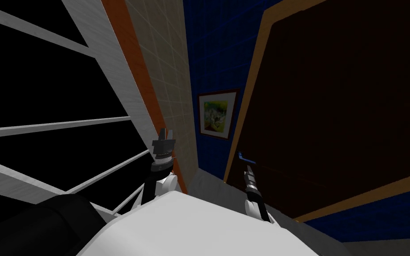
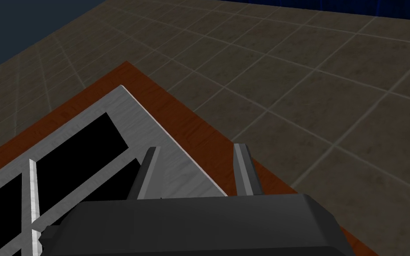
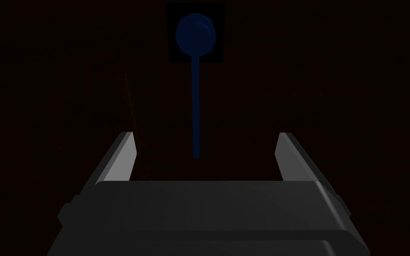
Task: Pull the door open
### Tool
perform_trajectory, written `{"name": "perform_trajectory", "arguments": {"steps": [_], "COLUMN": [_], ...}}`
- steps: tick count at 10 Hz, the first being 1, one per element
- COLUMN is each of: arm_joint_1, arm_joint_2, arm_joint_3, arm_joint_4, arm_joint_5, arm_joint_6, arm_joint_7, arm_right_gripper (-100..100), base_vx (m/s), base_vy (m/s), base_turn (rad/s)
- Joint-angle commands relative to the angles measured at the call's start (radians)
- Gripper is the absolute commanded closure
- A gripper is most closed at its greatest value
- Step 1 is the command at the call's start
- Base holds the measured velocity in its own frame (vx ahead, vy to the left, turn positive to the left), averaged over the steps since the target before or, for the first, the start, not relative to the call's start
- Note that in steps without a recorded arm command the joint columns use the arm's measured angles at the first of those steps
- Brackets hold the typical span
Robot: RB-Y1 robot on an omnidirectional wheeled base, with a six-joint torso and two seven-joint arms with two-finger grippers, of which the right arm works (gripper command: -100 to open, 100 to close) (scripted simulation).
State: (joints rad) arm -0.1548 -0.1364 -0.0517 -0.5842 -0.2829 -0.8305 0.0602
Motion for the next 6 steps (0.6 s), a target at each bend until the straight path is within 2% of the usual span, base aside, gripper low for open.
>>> {"name": "perform_trajectory", "arguments": {"steps": [1,2,3,4,5,6], "arm_joint_1": [0.026,0.027,0.027,0.027,0.028,0.029], "arm_joint_2": [0.000,-0.020,-0.020,-0.020,-0.036,-0.045], "arm_joint_3": [-0.002,-0.020,-0.020,-0.020,-0.033,-0.041], "arm_joint_4": [-0.049,-0.032,-0.032,-0.032,-0.019,-0.011], "arm_joint_5": [-0.002,-0.018,-0.018,-0.018,-0.031,-0.038], "arm_joint_6": [0.024,0.015,0.015,0.015,0.008,0.004], "arm_joint_7": [0.006,-0.003,-0.003,-0.003,-0.010,-0.014], "arm_right_gripper": [-100,-100,-100,-100,-100,-100], "base_vx": [0.073,0.144,0.154,0.070,0.112,0.189], "base_vy": [-0.016,-0.017,-0.038,-0.016,-0.020,-0.056], "base_turn": [-0.024,0.256,0.127,-0.037,0.153,0.272]}}
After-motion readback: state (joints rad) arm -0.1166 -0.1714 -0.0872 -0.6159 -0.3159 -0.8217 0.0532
